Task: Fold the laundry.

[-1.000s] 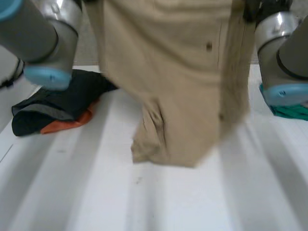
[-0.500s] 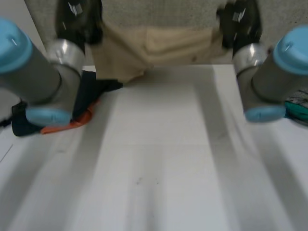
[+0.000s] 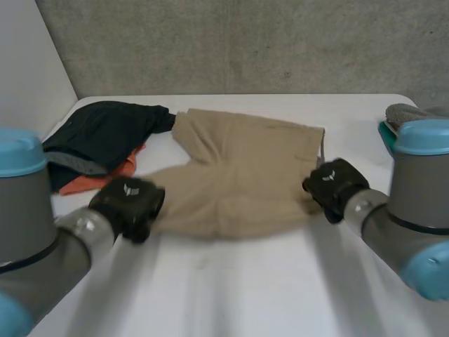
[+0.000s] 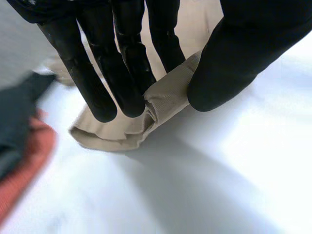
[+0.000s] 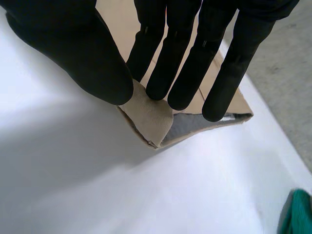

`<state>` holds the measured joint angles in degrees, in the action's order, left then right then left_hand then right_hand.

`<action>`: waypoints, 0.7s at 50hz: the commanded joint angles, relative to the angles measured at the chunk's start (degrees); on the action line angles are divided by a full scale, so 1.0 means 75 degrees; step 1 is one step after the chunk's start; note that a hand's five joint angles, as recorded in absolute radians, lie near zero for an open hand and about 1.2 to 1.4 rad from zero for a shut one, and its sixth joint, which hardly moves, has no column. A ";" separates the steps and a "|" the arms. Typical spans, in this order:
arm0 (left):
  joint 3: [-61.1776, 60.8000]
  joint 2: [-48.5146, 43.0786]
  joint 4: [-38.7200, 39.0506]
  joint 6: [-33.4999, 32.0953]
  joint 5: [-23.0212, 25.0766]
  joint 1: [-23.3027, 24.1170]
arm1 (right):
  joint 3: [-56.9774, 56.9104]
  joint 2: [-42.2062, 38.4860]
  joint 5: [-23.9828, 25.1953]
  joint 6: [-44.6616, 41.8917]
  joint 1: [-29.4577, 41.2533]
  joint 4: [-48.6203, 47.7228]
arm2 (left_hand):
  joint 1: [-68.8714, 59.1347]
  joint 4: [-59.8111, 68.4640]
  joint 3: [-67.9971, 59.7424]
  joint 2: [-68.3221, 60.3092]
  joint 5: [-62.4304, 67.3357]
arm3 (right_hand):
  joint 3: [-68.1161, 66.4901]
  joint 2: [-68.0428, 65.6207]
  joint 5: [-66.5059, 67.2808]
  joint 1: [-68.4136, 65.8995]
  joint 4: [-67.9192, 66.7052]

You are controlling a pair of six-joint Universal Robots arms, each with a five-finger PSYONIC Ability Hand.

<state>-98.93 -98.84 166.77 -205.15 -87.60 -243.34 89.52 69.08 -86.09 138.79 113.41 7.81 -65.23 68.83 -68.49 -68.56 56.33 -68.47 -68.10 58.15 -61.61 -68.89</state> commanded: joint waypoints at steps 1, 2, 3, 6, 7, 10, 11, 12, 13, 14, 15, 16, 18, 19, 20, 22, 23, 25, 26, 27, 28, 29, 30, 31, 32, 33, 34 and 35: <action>-0.1069 0.1025 -0.2662 -0.1403 0.0312 0.0989 | 0.1351 0.2003 -0.0146 -0.1430 -0.0028 0.1909 | -0.1970 0.1490 -0.1534 -0.1526 0.1822 | -0.1537 -0.1586 0.1580 -0.2452 -0.1481; -0.1140 0.1050 -0.2828 -0.1451 0.0371 0.1155 | 0.1481 0.2120 -0.0146 -0.1571 -0.0051 0.2085 | -0.1970 0.1490 -0.1534 -0.1526 0.1822 | -0.1537 -0.1586 0.1580 -0.2452 -0.1481; -0.1199 0.1061 -0.2969 -0.1475 0.0418 0.1296 | 0.1749 0.2295 -0.0158 -0.1804 -0.0133 0.2342 | -0.1970 0.1490 -0.1534 -0.1526 0.1822 | -0.1537 -0.1586 0.1580 -0.2452 -0.1481; -0.1270 0.0980 -0.3064 -0.1452 0.0536 0.1660 | 0.2008 0.2309 -0.0100 -0.2017 -0.0215 0.2579 | -0.1970 0.1490 -0.1534 -0.1526 0.1822 | -0.1537 -0.1586 0.1580 -0.2452 -0.1481; -0.1270 0.0945 -0.3041 -0.1452 0.0536 0.1672 | 0.2125 0.2309 -0.0088 -0.2029 -0.0215 0.2556 | -0.1970 0.1490 -0.1534 -0.1526 0.1822 | -0.1537 -0.1586 0.1580 -0.2452 -0.1481; -0.1025 0.0629 -0.2632 -0.1499 0.0513 0.1625 | 0.2255 0.2297 -0.0076 -0.2017 -0.0215 0.2463 | -0.1970 0.1490 -0.1534 -0.1526 0.1822 | -0.1537 -0.1586 0.1580 -0.2452 -0.1481; -0.0885 0.0500 -0.2445 -0.1499 0.0501 0.1590 | 0.2290 0.2251 -0.0076 -0.2017 -0.0227 0.2323 | -0.1970 0.1490 -0.1534 -0.1526 0.1822 | -0.1537 -0.1586 0.1580 -0.2452 -0.1481; -0.0733 0.0360 -0.2246 -0.1510 0.0478 0.1555 | 0.2290 0.2216 -0.0065 -0.2017 -0.0239 0.2229 | -0.1970 0.1490 -0.1534 -0.1526 0.1822 | -0.1537 -0.1586 0.1580 -0.2452 -0.1481; -0.0441 0.0115 -0.1873 -0.1510 0.0408 0.1416 | 0.2267 0.2169 -0.0064 -0.2006 -0.0250 0.2112 | -0.1970 0.1490 -0.1534 -0.1526 0.1822 | -0.1537 -0.1586 0.1580 -0.2452 -0.1481; -0.0252 0.0019 -0.1683 -0.1510 0.0384 0.1298 | 0.2244 0.2110 -0.0053 -0.1994 -0.0251 0.1948 | -0.1970 0.1490 -0.1534 -0.1526 0.1822 | -0.1537 -0.1586 0.1580 -0.2452 -0.1481; -0.0135 -0.0097 -0.1507 -0.1510 0.0349 0.1193 | 0.2174 0.2040 -0.0064 -0.1889 -0.0239 0.1575 | -0.1970 0.1490 -0.1534 -0.1526 0.1822 | -0.1537 -0.1586 0.1580 -0.2452 -0.1481; 0.0029 -0.0180 -0.1355 -0.1510 0.0325 0.1052 | 0.2138 0.2005 -0.0064 -0.1819 -0.0227 0.1351 | -0.1970 0.1490 -0.1534 -0.1526 0.1822 | -0.1537 -0.1586 0.1580 -0.2452 -0.1481; 0.0510 -0.0519 -0.0909 -0.1522 0.0302 0.0642 | 0.1929 0.1934 -0.0076 -0.1516 -0.0204 0.0732 | -0.1970 0.1490 -0.1534 -0.1526 0.1822 | -0.1537 -0.1586 0.1580 -0.2452 -0.1481; 0.0674 -0.0637 -0.0757 -0.1522 0.0290 0.0560 | 0.1823 0.1899 -0.0088 -0.1386 -0.0192 0.0531 | -0.1970 0.1490 -0.1534 -0.1526 0.1822 | -0.1537 -0.1586 0.1580 -0.2452 -0.1481; 0.0861 -0.0742 -0.0581 -0.1522 0.0290 0.0489 | 0.1717 0.1841 -0.0099 -0.1257 -0.0204 0.0343 | -0.1970 0.1490 -0.1534 -0.1526 0.1822 | -0.1537 -0.1586 0.1580 -0.2452 -0.1481; 0.1493 -0.1175 0.0051 -0.1476 0.0290 0.0430 | 0.1344 0.1515 -0.0123 -0.0837 -0.0239 -0.0206 | -0.1970 0.1490 -0.1534 -0.1526 0.1822 | -0.1537 -0.1586 0.1580 -0.2452 -0.1481; 0.1716 -0.1362 0.0285 -0.1464 0.0290 0.0418 | 0.1237 0.1384 -0.0111 -0.0729 -0.0239 -0.0326 | -0.1970 0.1490 -0.1534 -0.1526 0.1822 | -0.1537 -0.1586 0.1580 -0.2452 -0.1481; 0.2382 -0.1946 0.0974 -0.1475 0.0278 0.0372 | 0.0968 0.1057 -0.0111 -0.0506 -0.0239 -0.0607 | -0.1970 0.1490 -0.1534 -0.1526 0.1822 | -0.1537 -0.1586 0.1580 -0.2452 -0.1481; 0.2607 -0.2159 0.1188 -0.1475 0.0266 0.0348 | 0.0676 0.0742 -0.0135 -0.0366 -0.0216 -0.0852 | -0.1970 0.1490 -0.1534 -0.1526 0.1822 | -0.1537 -0.1586 0.1580 -0.2452 -0.1481; 0.2829 -0.2358 0.1375 -0.1475 0.0243 0.0336 | 0.0534 0.0588 -0.0170 -0.0307 -0.0204 -0.0947 | -0.1970 0.1490 -0.1534 -0.1526 0.1822 | -0.1537 -0.1586 0.1580 -0.2452 -0.1481; 0.3063 -0.2558 0.1528 -0.1475 0.0220 0.0313 | 0.0393 0.0447 -0.0193 -0.0272 -0.0192 -0.1029 | -0.1970 0.1490 -0.1534 -0.1526 0.1822 | -0.1537 -0.1586 0.1580 -0.2452 -0.1481; 0.3449 -0.2896 0.1704 -0.1475 0.0196 0.0255 | 0.0264 0.0318 -0.0193 -0.0248 -0.0180 -0.1065 | -0.1970 0.1490 -0.1534 -0.1526 0.1822 | -0.1537 -0.1586 0.1580 -0.2452 -0.1481; 0.3592 -0.3039 0.1705 -0.1487 0.0161 0.0242 | 0.0008 0.0062 -0.0217 -0.0248 -0.0134 -0.1100 | -0.1970 0.1490 -0.1534 -0.1526 0.1822 | -0.1537 -0.1586 0.1580 -0.2452 -0.1481; 0.3732 -0.3191 0.1682 -0.1487 0.0114 0.0254 | -0.0087 -0.0057 -0.0240 -0.0248 -0.0133 -0.1100 | -0.1970 0.1490 -0.1534 -0.1526 0.1822 | -0.1537 -0.1586 0.1580 -0.2452 -0.1481; 0.3896 -0.3378 0.1612 -0.1464 0.0021 0.0266 | -0.0158 -0.0151 -0.0263 -0.0248 -0.0133 -0.1089 | -0.1970 0.1490 -0.1534 -0.1526 0.1822 | -0.1537 -0.1586 0.1580 -0.2452 -0.1481; 0.3921 -0.3426 0.1554 -0.1452 -0.0015 0.0277 | -0.0217 -0.0245 -0.0298 -0.0248 -0.0133 -0.1089 | -0.1970 0.1490 -0.1534 -0.1526 0.1822 | -0.1537 -0.1586 0.1580 -0.2452 -0.1481; 0.3921 -0.3450 0.1495 -0.1429 -0.0050 0.0312 | -0.0264 -0.0362 -0.0380 -0.0248 -0.0133 -0.1077 | -0.1970 0.1490 -0.1534 -0.1526 0.1822 | -0.1537 -0.1586 0.1580 -0.2452 -0.1481; 0.3898 -0.3462 0.1425 -0.1382 -0.0062 0.0347 | -0.0264 -0.0386 -0.0427 -0.0248 -0.0133 -0.1077 | -0.1970 0.1490 -0.1534 -0.1526 0.1822 | -0.1537 -0.1586 0.1580 -0.2452 -0.1481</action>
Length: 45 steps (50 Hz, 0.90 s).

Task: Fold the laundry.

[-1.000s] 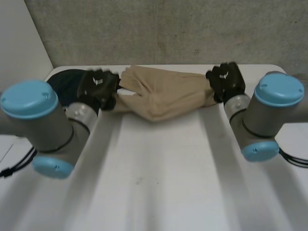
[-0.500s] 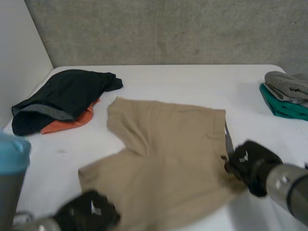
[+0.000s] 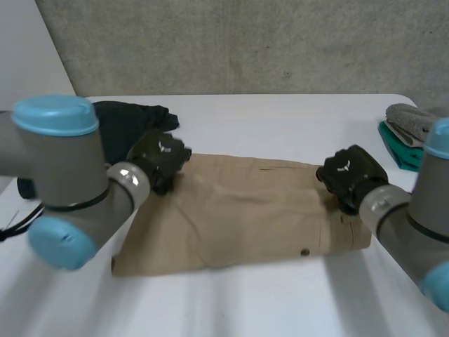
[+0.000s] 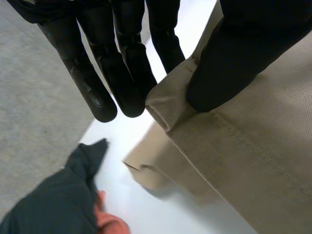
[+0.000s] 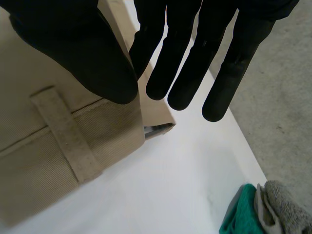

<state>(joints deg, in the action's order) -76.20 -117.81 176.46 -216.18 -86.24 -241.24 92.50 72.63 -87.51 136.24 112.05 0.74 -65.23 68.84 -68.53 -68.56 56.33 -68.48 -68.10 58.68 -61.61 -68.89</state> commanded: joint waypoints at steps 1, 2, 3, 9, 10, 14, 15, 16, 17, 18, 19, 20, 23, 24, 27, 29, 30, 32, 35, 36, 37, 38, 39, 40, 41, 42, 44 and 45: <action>0.0797 -0.0933 -0.0054 0.0194 -0.0279 0.0138 | -0.0615 -0.0872 -0.0273 0.0104 0.0049 -0.0146 | -0.1970 0.1489 -0.1529 -0.1526 0.1822 | -0.1536 -0.1586 0.1510 -0.2452 -0.1481; 0.0739 -0.0922 -0.0195 0.0288 -0.0279 0.0185 | -0.0580 -0.0872 -0.0308 0.0116 0.0049 -0.0146 | -0.1970 0.1489 -0.1529 -0.1526 0.1822 | -0.1536 -0.1586 0.1510 -0.2452 -0.1481; 0.0668 -0.0898 -0.0347 0.0382 -0.0291 0.0243 | -0.0452 -0.0872 -0.0320 0.0151 0.0037 -0.0146 | -0.1970 0.1489 -0.1529 -0.1526 0.1822 | -0.1536 -0.1586 0.1510 -0.2452 -0.1481; -0.0547 0.0340 -0.1764 0.0933 -0.0303 0.0396 | 0.0181 -0.0498 -0.0238 0.0105 -0.0056 -0.0146 | -0.1970 0.1489 -0.1529 -0.1526 0.1822 | -0.1536 -0.1586 0.1510 -0.2452 -0.1481; -0.0771 0.0553 -0.1894 0.0945 -0.0279 0.0408 | 0.0263 -0.0392 -0.0249 0.0070 -0.0057 -0.0134 | -0.1970 0.1489 -0.1529 -0.1526 0.1822 | -0.1536 -0.1586 0.1510 -0.2452 -0.1481; -0.1779 0.1514 -0.2025 0.0957 -0.0209 0.0408 | 0.0802 0.0077 -0.0214 0.0011 -0.0080 -0.0134 | -0.1970 0.1489 -0.1529 -0.1526 0.1822 | -0.1536 -0.1586 0.1510 -0.2452 -0.1481; -0.1967 0.1713 -0.2025 0.0945 -0.0197 0.0397 | 0.1012 0.0321 -0.0214 -0.0036 -0.0103 -0.0123 | -0.1970 0.1489 -0.1529 -0.1526 0.1822 | -0.1536 -0.1586 0.1510 -0.2452 -0.1481; -0.2143 0.1913 -0.2036 0.0933 -0.0197 0.0408 | 0.1130 0.0451 -0.0226 -0.0071 -0.0104 -0.0111 | -0.1970 0.1489 -0.1529 -0.1526 0.1822 | -0.1536 -0.1586 0.1510 -0.2452 -0.1481; -0.2470 0.2239 -0.2060 0.0922 -0.0174 0.0408 | 0.1247 0.0603 -0.0214 -0.0118 -0.0115 -0.0088 | -0.1970 0.1489 -0.1529 -0.1526 0.1822 | -0.1536 -0.1586 0.1510 -0.2452 -0.1481; -0.2624 0.2393 -0.2083 0.0910 -0.0150 0.0408 | 0.1469 0.0849 -0.0214 -0.0234 -0.0115 0.0006 | -0.1970 0.1489 -0.1529 -0.1526 0.1822 | -0.1536 -0.1586 0.1510 -0.2452 -0.1481; -0.2753 0.2546 -0.2095 0.0910 -0.0115 0.0408 | 0.1564 0.0944 -0.0214 -0.0317 -0.0115 0.0076 | -0.1970 0.1489 -0.1529 -0.1526 0.1822 | -0.1536 -0.1586 0.1510 -0.2452 -0.1481; -0.2870 0.2663 -0.2141 0.0910 -0.0069 0.0420 | 0.1658 0.1026 -0.0203 -0.0387 -0.0104 0.0158 | -0.1970 0.1489 -0.1529 -0.1526 0.1822 | -0.1536 -0.1586 0.1510 -0.2452 -0.1481; -0.3269 0.3050 -0.2154 0.0863 0.0282 0.0431 | 0.1928 0.1179 -0.0039 -0.0610 -0.0115 0.0451 | -0.1970 0.1489 -0.1529 -0.1526 0.1822 | -0.1536 -0.1586 0.1510 -0.2452 -0.1481; -0.3316 0.3121 -0.2142 0.0851 0.0376 0.0420 | 0.1975 0.1191 0.0020 -0.0610 -0.0127 0.0475 | -0.0107 -0.0374 0.0333 0.0336 -0.0040 | -0.1536 -0.1586 0.1510 -0.2452 -0.1481; -0.3305 0.3297 -0.1932 0.0653 0.0658 0.0338 | 0.2092 0.1191 0.0149 -0.0610 -0.0174 0.0487 | 0.6370 -0.6851 0.6810 0.6813 -0.6517 | -0.1536 -0.1586 0.1510 -0.2452 -0.1481; -0.3061 0.3309 -0.1501 0.0477 0.0682 0.0117 | 0.2139 0.1179 0.0161 -0.0610 -0.0232 0.0487 | 0.6749 -0.7230 0.7189 0.7193 -0.6897 | -0.1536 -0.1586 0.1510 -0.2452 -0.1481; -0.3012 0.3309 -0.1393 0.0476 0.0693 0.0022 | 0.2174 0.1191 0.0184 -0.0610 -0.0290 0.0487 | 0.6796 -0.7277 0.7237 0.7240 -0.6944 | -0.1536 -0.1586 0.1510 -0.2452 -0.1481; -0.2919 0.3297 -0.1054 0.0441 0.0717 -0.0282 | 0.2186 0.1191 0.0207 -0.0610 -0.0338 0.0475 | 0.6752 -0.7233 0.7192 0.7196 -0.6900 | -0.1536 -0.1586 0.1510 -0.2452 -0.1481; -0.2743 0.3122 -0.0234 0.0441 0.0764 -0.0786 | 0.2221 0.1203 0.0254 -0.0599 -0.0361 0.0464 | 0.6596 -0.7077 0.7036 0.7039 -0.6743 | -0.1536 -0.1586 0.1510 -0.2452 -0.1481; -0.2684 0.2913 0.0198 0.0441 0.0775 -0.0892 | 0.2233 0.1203 0.0254 -0.0599 -0.0361 0.0452 | 0.6373 -0.6854 0.6813 0.6817 -0.6520 | -0.1536 -0.1586 0.1510 -0.2452 -0.1481; -0.2626 0.2748 0.0411 0.0441 0.0799 -0.0927 | 0.2244 0.1203 0.0254 -0.0599 -0.0350 0.0417 | 0.6127 -0.6608 0.6567 0.6570 -0.6274 | -0.1536 -0.1586 0.1510 -0.2452 -0.1481; -0.2567 0.2549 0.0610 0.0441 0.0845 -0.0974 | 0.2256 0.1203 0.0243 -0.0599 -0.0338 0.0370 | 0.5813 -0.6294 0.6253 0.6257 -0.5961 | -0.1536 -0.1586 0.1510 -0.2452 -0.1481; -0.2497 0.2350 0.0728 0.0429 0.0892 -0.1021 | 0.2279 0.1203 0.0243 -0.0599 -0.0338 0.0347 | 0.5566 -0.6047 0.6006 0.6010 -0.5713 | -0.1536 -0.1586 0.1510 -0.2452 -0.1481; -0.2311 0.1965 0.0973 0.0418 0.0997 -0.1080 | 0.2291 0.1203 0.0231 -0.0599 -0.0338 0.0323 | 0.5230 -0.5711 0.5670 0.5674 -0.5378 | -0.1536 -0.1586 0.1510 -0.2452 -0.1481; -0.2204 0.1776 0.1033 0.0441 0.1056 -0.1080 | 0.2349 0.1203 0.0243 -0.0599 -0.0338 0.0276 | 0.5049 -0.5530 0.5489 0.5493 -0.5197 | -0.1536 -0.1586 0.1510 -0.2452 -0.1481; -0.2111 0.1588 0.1046 0.0441 0.1138 -0.1080 | 0.2373 0.1203 0.0243 -0.0599 -0.0338 0.0253 | 0.4759 -0.5240 0.5199 0.5203 -0.4906 | -0.1536 -0.1586 0.1510 -0.2452 -0.1481; -0.1853 0.1039 0.1046 0.0418 0.1348 -0.1161 | 0.2408 0.1203 0.0243 -0.0599 -0.0350 0.0194 | 0.3708 -0.4189 0.4148 0.4151 -0.3855 | -0.1536 -0.1586 0.1510 -0.2452 -0.1481; -0.1759 0.0850 0.1034 0.0429 0.1408 -0.1232 | 0.2432 0.1203 0.0243 -0.0599 -0.0350 0.0171 | 0.3502 -0.3983 0.3942 0.3946 -0.3649 | -0.1536 -0.1586 0.1510 -0.2452 -0.1481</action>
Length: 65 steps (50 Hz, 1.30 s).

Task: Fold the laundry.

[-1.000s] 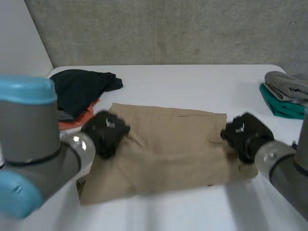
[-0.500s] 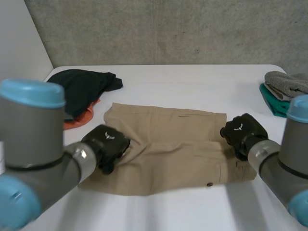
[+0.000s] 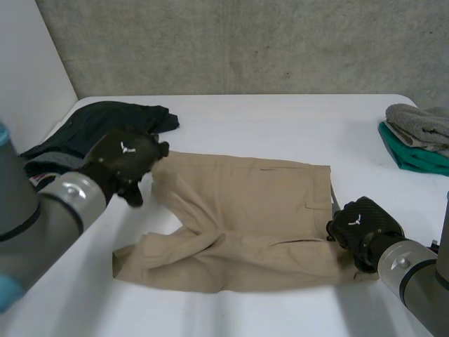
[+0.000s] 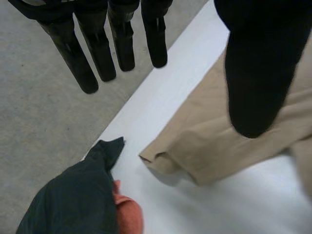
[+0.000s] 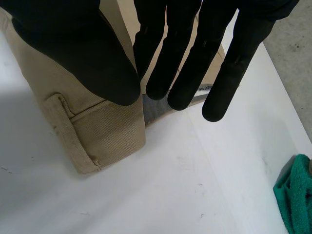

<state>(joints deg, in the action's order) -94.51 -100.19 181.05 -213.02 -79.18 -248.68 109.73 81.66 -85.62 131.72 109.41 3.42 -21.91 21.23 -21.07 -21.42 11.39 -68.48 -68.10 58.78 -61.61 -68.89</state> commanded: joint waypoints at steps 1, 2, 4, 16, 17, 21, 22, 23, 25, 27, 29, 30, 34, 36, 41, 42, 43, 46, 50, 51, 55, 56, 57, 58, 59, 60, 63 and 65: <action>0.0719 -0.1628 0.0422 0.0020 0.0537 -0.0299 | 0.0193 -0.0001 0.0001 0.0015 0.0002 -0.0233 | -0.2386 0.2478 -0.2499 -0.2452 0.2456 | -0.1536 -0.1587 0.1496 -0.2452 -0.1481; 0.0777 -0.1873 0.0445 -0.0003 0.0689 -0.0404 | 0.0205 -0.0001 -0.0010 0.0015 0.0002 -0.0245 | -0.2609 0.2701 -0.2722 -0.2675 0.2679 | -0.1536 -0.1587 0.1496 -0.2452 -0.1481; 0.0824 -0.2074 0.0469 -0.0026 0.0819 -0.0451 | 0.0252 -0.0013 -0.0010 0.0015 0.0002 -0.0292 | -0.3147 0.3239 -0.3260 -0.3213 0.3217 | -0.1536 -0.1587 0.1496 -0.2452 -0.1481; 0.1363 -0.3117 0.0633 -0.0026 0.1030 -0.0498 | 0.0393 -0.0025 -0.0010 0.0015 0.0002 -0.0468 | -0.3352 0.3443 -0.3464 -0.3417 0.3422 | -0.1536 -0.1587 0.1496 -0.2452 -0.1481; 0.1410 -0.3211 0.0633 -0.0026 0.1019 -0.0498 | 0.0404 -0.0025 -0.0010 0.0015 0.0002 -0.0491 | -0.3374 0.3466 -0.3486 -0.3439 0.3444 | -0.1536 -0.1587 0.1496 -0.2452 -0.1481; 0.1527 -0.3468 0.0761 -0.0026 0.0995 -0.0498 | 0.0440 -0.0048 -0.0010 0.0015 0.0014 -0.0550 | -0.4063 0.4155 -0.4175 -0.4128 0.4133 | -0.1536 -0.1587 0.1496 -0.2452 -0.1481; 0.1551 -0.3516 0.0809 -0.0026 0.0983 -0.0498 | 0.0451 -0.0071 -0.0010 0.0015 0.0025 -0.0562 | -0.4935 0.5027 -0.5048 -0.5001 0.5005 | -0.1536 -0.1587 0.1496 -0.2452 -0.1481; 0.1551 -0.3551 0.0855 -0.0038 0.0960 -0.0498 | 0.0463 -0.0072 -0.0010 0.0015 0.0037 -0.0562 | -0.5966 0.6057 -0.6078 -0.6031 0.6035 | -0.1536 -0.1587 0.1496 -0.2452 -0.1481; 0.1551 -0.3598 0.0926 -0.0027 0.0867 -0.0510 | 0.0475 -0.0072 -0.0010 0.0015 0.0037 -0.0585 | -0.7738 0.7829 -0.7850 -0.7803 0.7807 | -0.1536 -0.1587 0.1496 -0.2452 -0.1481; 0.1528 -0.3598 0.0903 -0.0038 0.0738 -0.0487 | 0.0498 -0.0083 -0.0010 0.0015 0.0049 -0.0597 | -0.7745 0.7836 -0.7857 -0.7810 0.7815 | -0.1536 -0.1587 0.1496 -0.2452 -0.1481; 0.1411 -0.3505 0.0833 -0.0050 0.0388 -0.0440 | 0.0498 -0.0083 -0.0010 0.0015 0.0061 -0.0597 | -0.7745 0.7836 -0.7857 -0.7810 0.7815 | -0.1536 -0.1587 0.1496 -0.2452 -0.1481; 0.1364 -0.3481 0.0809 -0.0050 0.0246 -0.0417 | 0.0498 -0.0083 -0.0010 0.0015 0.0061 -0.0608 | -0.7745 0.7836 -0.7857 -0.7810 0.7815 | -0.1536 -0.1587 0.1496 -0.2452 -0.1481; 0.0919 -0.2862 0.0540 -0.0143 -0.0375 -0.0404 | 0.0498 -0.0083 -0.0010 0.0015 0.0061 -0.0609 | -0.7745 0.7836 -0.7857 -0.7810 0.7815 | -0.1536 -0.1587 0.1496 -0.2452 -0.1481; 0.0708 -0.2592 0.0411 -0.0260 -0.0528 -0.0393 | 0.0498 -0.0083 -0.0010 0.0015 0.0061 -0.0609 | -0.7745 0.7836 -0.7857 -0.7810 0.7815 | -0.1536 -0.1587 0.1496 -0.2452 -0.1481; 0.0192 -0.2262 0.0352 -0.0904 -0.0610 -0.0393 | 0.0498 -0.0083 -0.0010 0.0015 0.0084 -0.0609 | -0.7745 0.7836 -0.7857 -0.7810 0.7815 | -0.1536 -0.1587 0.1496 -0.2452 -0.1481; 0.0180 -0.2274 0.0364 -0.1010 -0.0622 -0.0381 | 0.0498 -0.0095 -0.0010 0.0015 0.0084 -0.0609 | -0.7745 0.7836 -0.7857 -0.7810 0.7815 | -0.1536 -0.1587 0.1496 -0.2452 -0.1481; 0.0180 -0.2286 0.0364 -0.1104 -0.0622 -0.0381 | 0.0498 -0.0095 -0.0010 0.0015 0.0084 -0.0609 | -0.7745 0.7836 -0.7857 -0.7810 0.7815 | -0.1536 -0.1587 0.1496 -0.2452 -0.1481; 0.0262 -0.2286 0.0364 -0.1373 -0.0704 -0.0393 | 0.0498 -0.0083 -0.0022 0.0015 0.0084 -0.0609 | -0.6115 0.6207 -0.6228 -0.6181 0.6185 | -0.1536 -0.1587 0.1496 -0.2452 -0.1481; 0.0285 -0.2227 0.0352 -0.1339 -0.0669 -0.0370 | 0.0510 -0.0083 -0.0022 0.0015 0.0072 -0.0597 | -0.1750 0.1842 -0.1863 -0.1816 0.1820 | -0.1536 -0.1587 0.1496 -0.2452 -0.1481; 0.0262 -0.2169 0.0352 -0.1339 -0.0669 -0.0358 | 0.0510 -0.0083 -0.0022 0.0015 0.0061 -0.0608 | -0.0849 0.0941 -0.0961 -0.0914 0.0919 | -0.1536 -0.1587 0.1496 -0.2452 -0.1481; 0.0157 -0.1748 0.0247 -0.1257 -0.0704 -0.0253 | 0.0510 -0.0083 -0.0034 0.0015 0.0049 -0.0609 | -0.0683 0.0775 -0.0795 -0.0748 0.0753 | -0.1536 -0.1587 0.1496 -0.2452 -0.1481; 0.0075 -0.1399 0.0200 -0.1141 -0.0704 -0.0125 | 0.0510 -0.0083 -0.0034 0.0015 0.0049 -0.0609 | -0.0594 0.0686 -0.0706 -0.0659 0.0664 | -0.1536 -0.1587 0.1496 -0.2452 -0.1481; 0.0005 -0.1233 0.0153 -0.1047 -0.0704 -0.0054 | 0.0510 -0.0083 -0.0034 0.0015 0.0049 -0.0609 | -0.0593 0.0685 -0.0706 -0.0659 0.0663 | -0.1536 -0.1587 0.1496 -0.2452 -0.1481; -0.0065 -0.1057 0.0083 -0.0930 -0.0704 0.0028 | 0.0510 -0.0083 -0.0034 0.0015 0.0049 -0.0609 | -0.0593 0.0685 -0.0706 -0.0659 0.0663 | -0.1536 -0.1587 0.1496 -0.2452 -0.1481; -0.0217 -0.0730 -0.0092 -0.0650 -0.0681 0.0168 | 0.0510 -0.0083 -0.0034 0.0015 0.0049 -0.0609 | -0.0593 0.0685 -0.0706 -0.0659 0.0663 | -0.1536 -0.1587 0.1496 -0.2452 -0.1481; -0.0300 -0.0576 -0.0209 -0.0497 -0.0669 0.0216 | 0.0510 -0.0083 -0.0034 0.0015 0.0049 -0.0609 | -0.0571 0.0663 -0.0683 -0.0636 0.0641 | -0.1536 -0.1587 0.1496 -0.2452 -0.1481; -0.0580 0.0148 -0.0747 0.0228 -0.0634 0.0427 | 0.0510 -0.0083 -0.0045 0.0015 0.0049 -0.0609 | -0.0548 0.0640 -0.0661 -0.0614 0.0618 | -0.1536 -0.1587 0.1496 -0.2452 -0.1481; -0.0722 0.0432 -0.0971 0.0534 -0.0599 0.0509 | 0.0522 -0.0083 -0.0045 0.0015 0.0049 -0.0609 | -0.0548 0.0640 -0.0661 -0.0614 0.0618 | -0.1536 -0.1587 0.1496 -0.2452 -0.1481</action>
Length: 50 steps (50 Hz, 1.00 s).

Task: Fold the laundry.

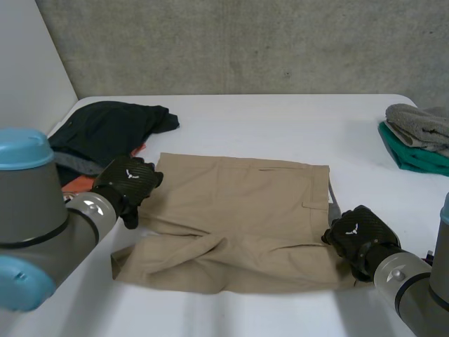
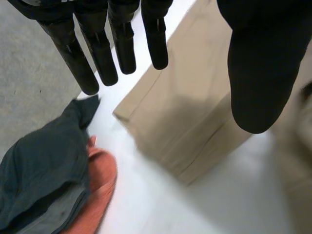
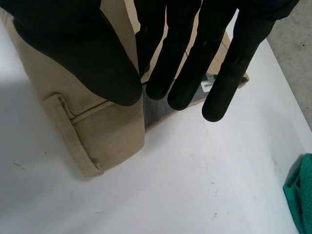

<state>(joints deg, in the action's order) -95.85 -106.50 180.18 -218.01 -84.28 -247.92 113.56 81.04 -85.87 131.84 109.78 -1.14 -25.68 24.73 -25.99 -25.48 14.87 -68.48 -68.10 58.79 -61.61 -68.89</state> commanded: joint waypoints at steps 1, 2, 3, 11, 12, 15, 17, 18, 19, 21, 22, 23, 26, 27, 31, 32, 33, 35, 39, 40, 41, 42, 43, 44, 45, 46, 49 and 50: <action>-0.0625 0.1379 -0.0961 0.1352 0.0082 0.0466 | 0.0000 0.0000 -0.0011 0.0000 0.0000 -0.0001 | -0.0024 0.0151 0.0018 -0.0051 0.0132 | -0.1536 -0.1587 0.1495 -0.2452 -0.1481; -0.0765 0.1519 -0.1101 0.1609 0.0117 0.0594 | -0.0001 0.0000 -0.0011 0.0000 0.0000 -0.0001 | 0.0043 0.0084 0.0085 0.0016 0.0065 | -0.1536 -0.1587 0.1495 -0.2452 -0.1481; -0.0836 0.1567 -0.1149 0.1704 0.0117 0.0653 | 0.0011 0.0000 -0.0011 0.0000 0.0000 -0.0001 | 0.0133 -0.0006 0.0174 0.0106 -0.0025 | -0.1536 -0.1587 0.1495 -0.2452 -0.1481; -0.1072 0.0796 -0.0881 0.1858 0.0070 0.1087 | 0.0011 0.0000 -0.0023 0.0023 -0.0012 -0.0047 | 0.0089 0.0038 0.0131 0.0062 0.0019 | -0.1536 -0.1587 0.1495 -0.2452 -0.1481; -0.1048 0.0597 -0.0822 0.1846 0.0058 0.1099 | 0.0011 0.0000 -0.0023 0.0035 -0.0012 -0.0071 | 0.0044 0.0083 0.0086 0.0017 0.0064 | -0.1536 -0.1587 0.1495 -0.2452 -0.1481; -0.0803 -0.0037 -0.0576 0.1822 0.0035 0.1076 | -0.0012 0.0012 -0.0035 0.0187 -0.0012 -0.0106 | -0.1228 0.1355 -0.1186 -0.1255 0.1336 | -0.1536 -0.1587 0.1495 -0.2452 -0.1481; -0.0533 -0.0319 -0.0307 0.1822 0.0023 0.1052 | -0.0047 0.0023 -0.0035 0.0281 -0.0023 -0.0106 | -0.5573 0.5700 -0.5532 -0.5600 0.5681 | -0.1536 -0.1587 0.1495 -0.2452 -0.1481; -0.0451 -0.0366 -0.0213 0.1822 0.0023 0.1041 | -0.0105 0.0023 -0.0035 0.0362 -0.0023 -0.0118 | -0.6896 0.7023 -0.6854 -0.6923 0.7003 | -0.1536 -0.1587 0.1495 -0.2452 -0.1481; -0.0358 -0.0390 -0.0119 0.1822 0.0012 0.1029 | -0.0141 0.0035 -0.0035 0.0398 -0.0023 -0.0118 | -0.7239 0.7366 -0.7198 -0.7266 0.7347 | -0.1536 -0.1587 0.1495 -0.2452 -0.1481; -0.0041 -0.0378 0.0174 0.1822 -0.0117 0.0971 | -0.0234 0.0035 -0.0023 0.0434 -0.0023 -0.0118 | -0.7242 0.7369 -0.7201 -0.7269 0.7350 | -0.1536 -0.1587 0.1495 -0.2452 -0.1481; 0.0087 -0.0367 0.0267 0.1822 -0.0152 0.0959 | -0.0386 0.0035 -0.0011 0.0457 0.0011 -0.0153 | -0.7242 0.7369 -0.7201 -0.7269 0.7350 | -0.1536 -0.1587 0.1495 -0.2452 -0.1481; 0.0239 -0.0366 0.0361 0.1834 -0.0211 0.0947 | -0.0480 0.0035 -0.0011 0.0480 0.0035 -0.0188 | -0.7242 0.7369 -0.7201 -0.7269 0.7350 | -0.1536 -0.1587 0.1495 -0.2452 -0.1481; 0.1001 -0.0448 0.0760 0.1846 -0.0434 0.0935 | -0.0937 -0.0035 -0.0023 0.0586 0.0094 -0.0538 | -0.7242 0.7369 -0.7201 -0.7269 0.7350 | -0.1536 -0.1587 0.1495 -0.2452 -0.1481; 0.1432 -0.0530 0.0877 0.1857 -0.0503 0.0935 | -0.1066 -0.0093 -0.0023 0.0609 0.0094 -0.0667 | -0.7242 0.7369 -0.7201 -0.7269 0.7350 | -0.1536 -0.1587 0.1495 -0.2452 -0.1481; 0.2557 -0.1416 0.0948 0.1811 -0.0504 0.0900 | -0.1944 -0.0853 -0.0070 0.0691 0.0129 -0.1347 | -0.7242 0.7369 -0.7201 -0.7269 0.7350 | -0.1536 -0.1587 0.1495 -0.2452 -0.1481; 0.2805 -0.1653 0.0936 0.1799 -0.0504 0.0877 | -0.2456 -0.1331 -0.0128 0.0738 0.0187 -0.1603 | -0.7242 0.7369 -0.7201 -0.7269 0.7350 | -0.1536 -0.1587 0.1495 -0.2452 -0.1481; 0.3132 -0.1934 0.0925 0.1811 -0.0504 0.0853 | -0.2693 -0.1545 -0.0152 0.0761 0.0211 -0.1699 | -0.7242 0.7369 -0.7201 -0.7269 0.7350 | -0.1536 -0.1587 0.1495 -0.2452 -0.1481; 0.3857 -0.2577 0.0913 0.1799 -0.0516 0.0772 | -0.3115 -0.1955 -0.0222 0.0820 0.0258 -0.1851 | -0.7242 0.7369 -0.7201 -0.7269 0.7350 | -0.1536 -0.1587 0.1495 -0.2452 -0.1481; 0.4901 -0.3551 0.0983 0.1799 -0.0504 0.0584 | -0.4287 -0.3021 -0.0444 0.0832 0.0340 -0.2145 | -0.7242 0.7369 -0.7201 -0.7269 0.7350 | -0.1536 -0.1587 0.1495 -0.2452 -0.1481; 0.5056 -0.3705 0.0995 0.1787 -0.0493 0.0537 | -0.4765 -0.3476 -0.0514 0.0809 0.0340 -0.2273 | -0.7242 0.7369 -0.7201 -0.7269 0.7350 | -0.1536 -0.1587 0.1495 -0.2452 -0.1481; 0.5208 -0.3845 0.0995 0.1787 -0.0481 0.0490 | -0.5002 -0.3712 -0.0527 0.0809 0.0340 -0.2332 | -0.7242 0.7369 -0.7201 -0.7269 0.7350 | -0.1536 -0.1587 0.1495 -0.2452 -0.1481; 0.5361 -0.3986 0.1007 0.1799 -0.0458 0.0432 | -0.5225 -0.3935 -0.0527 0.0809 0.0340 -0.2391 | -0.7242 0.7369 -0.7201 -0.7269 0.7350 | -0.1536 -0.1587 0.1495 -0.2452 -0.1481; 0.5675 -0.4231 0.1030 0.1811 -0.0446 0.0338 | -0.5436 -0.4135 -0.0527 0.0797 0.0340 -0.2461 | -0.7242 0.7369 -0.7201 -0.7269 0.7350 | -0.1536 -0.1587 0.1495 -0.2452 -0.1481; 0.5853 -0.4361 0.1065 0.1822 -0.0446 0.0326 | -0.5786 -0.4520 -0.0527 0.0808 0.0340 -0.2636 | -0.7242 0.7369 -0.7201 -0.7269 0.7350 | -0.1536 -0.1587 0.1495 -0.2452 -0.1481; 0.6017 -0.4490 0.1100 0.1822 -0.0446 0.0326 | -0.5952 -0.4697 -0.0538 0.0832 0.0340 -0.2730 | -0.6690 0.6817 -0.6649 -0.6717 0.6798 | -0.1536 -0.1587 0.1495 -0.2452 -0.1481; 0.6169 -0.4631 0.1135 0.1822 -0.0457 0.0326 | -0.6116 -0.4873 -0.0539 0.0878 0.0340 -0.2835 | -0.5552 0.5679 -0.5511 -0.5579 0.5660 | -0.1536 -0.1587 0.1495 -0.2452 -0.1481; 0.6569 -0.5006 0.1171 0.1822 -0.0516 0.0384 | -0.6434 -0.5319 -0.0573 0.0856 0.0351 -0.3362 | 0.2091 -0.1964 0.2132 0.2064 -0.1983 | 0.7761 0.7711 -0.7803 0.6845 0.7816; 0.6581 -0.5019 0.1182 0.1822 -0.0516 0.0419 | -0.6469 -0.5367 -0.0609 0.0855 0.0340 -0.3480 | 0.1865 -0.1738 0.1907 0.1838 -0.1757 | 0.7797 0.7747 -0.7838 0.6881 0.7852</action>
<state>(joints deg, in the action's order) -50.92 -140.23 188.33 -204.43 -87.85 -245.13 69.82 46.65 -89.97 138.22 112.38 -21.90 -33.96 38.60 -38.69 -37.31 28.14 -52.50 -51.95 42.47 -47.31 -52.68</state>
